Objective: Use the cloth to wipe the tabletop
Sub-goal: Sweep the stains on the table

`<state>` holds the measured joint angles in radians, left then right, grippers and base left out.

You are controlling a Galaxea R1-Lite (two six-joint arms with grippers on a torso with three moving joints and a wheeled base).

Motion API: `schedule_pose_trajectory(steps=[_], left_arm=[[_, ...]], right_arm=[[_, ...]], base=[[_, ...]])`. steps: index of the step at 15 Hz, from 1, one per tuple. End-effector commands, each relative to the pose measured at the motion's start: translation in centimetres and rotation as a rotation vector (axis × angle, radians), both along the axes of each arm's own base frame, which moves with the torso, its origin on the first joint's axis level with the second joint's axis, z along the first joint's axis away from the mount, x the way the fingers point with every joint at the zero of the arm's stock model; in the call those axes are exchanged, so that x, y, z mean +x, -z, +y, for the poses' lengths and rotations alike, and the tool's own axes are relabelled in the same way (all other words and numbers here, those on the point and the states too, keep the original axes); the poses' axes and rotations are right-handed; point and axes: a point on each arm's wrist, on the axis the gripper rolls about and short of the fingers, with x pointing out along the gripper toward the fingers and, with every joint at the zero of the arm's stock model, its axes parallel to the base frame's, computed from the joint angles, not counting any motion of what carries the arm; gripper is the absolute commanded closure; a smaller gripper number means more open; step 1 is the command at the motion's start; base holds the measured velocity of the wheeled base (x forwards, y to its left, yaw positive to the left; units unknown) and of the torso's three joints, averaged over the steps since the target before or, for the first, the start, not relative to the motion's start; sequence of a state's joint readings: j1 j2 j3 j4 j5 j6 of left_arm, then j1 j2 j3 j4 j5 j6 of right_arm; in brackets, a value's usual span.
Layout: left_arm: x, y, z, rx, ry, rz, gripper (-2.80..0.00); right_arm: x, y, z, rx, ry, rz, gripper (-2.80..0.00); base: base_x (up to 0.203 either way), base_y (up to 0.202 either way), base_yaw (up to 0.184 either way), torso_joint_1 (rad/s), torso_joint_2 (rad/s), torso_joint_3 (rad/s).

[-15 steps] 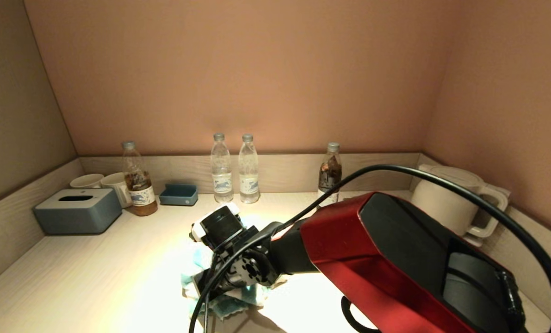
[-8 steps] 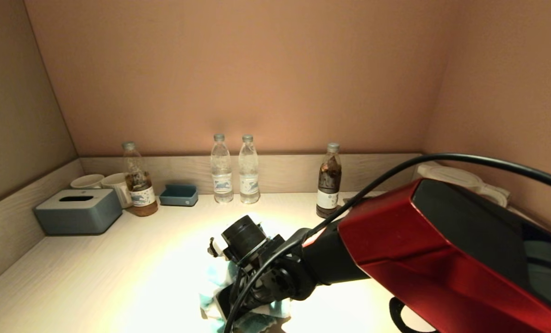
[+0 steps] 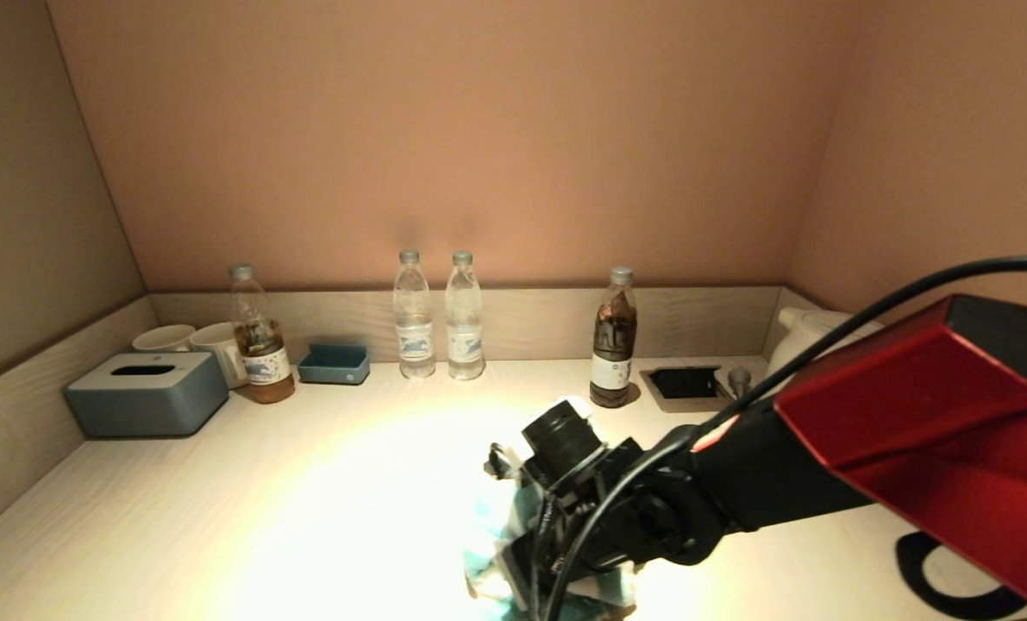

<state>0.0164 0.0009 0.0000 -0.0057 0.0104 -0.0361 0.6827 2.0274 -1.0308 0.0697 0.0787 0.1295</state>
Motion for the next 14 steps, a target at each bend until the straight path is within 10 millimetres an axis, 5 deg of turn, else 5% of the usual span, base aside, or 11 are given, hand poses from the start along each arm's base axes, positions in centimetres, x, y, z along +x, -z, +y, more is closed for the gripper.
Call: schedule_pose_trajectory(steps=[1,3,8,12,14], left_arm=[[0.0,0.0,0.0,-0.001,-0.002,0.000,0.00],[0.0,0.0,0.0,-0.001,-0.001,0.000,0.00],[0.0,0.0,0.0,-0.001,-0.001,0.000,0.00],[0.0,0.0,0.0,-0.001,-0.001,0.000,0.00],[0.0,0.0,0.0,-0.001,-0.001,0.000,0.00]], right_arm=[[0.5,-1.7,-4.4,0.046,0.098,-0.087,0.00],[1.8,-2.3,-6.8,0.069,0.174,-0.138,0.00],[4.2,-2.9,-6.4,0.094,0.183,-0.198,0.00],[6.5,-2.4,-4.2,0.110,0.162,-0.212,0.00],[7.7,-3.0,-1.3,0.157,0.120,-0.251,0.00]], base=[[0.000,0.000,0.000,0.000,0.00,0.000],[0.000,0.000,0.000,0.000,0.00,0.000],[0.000,0.000,0.000,0.000,0.00,0.000],[0.000,0.000,0.000,0.000,0.00,0.000],[0.000,0.000,0.000,0.000,0.00,0.000]])
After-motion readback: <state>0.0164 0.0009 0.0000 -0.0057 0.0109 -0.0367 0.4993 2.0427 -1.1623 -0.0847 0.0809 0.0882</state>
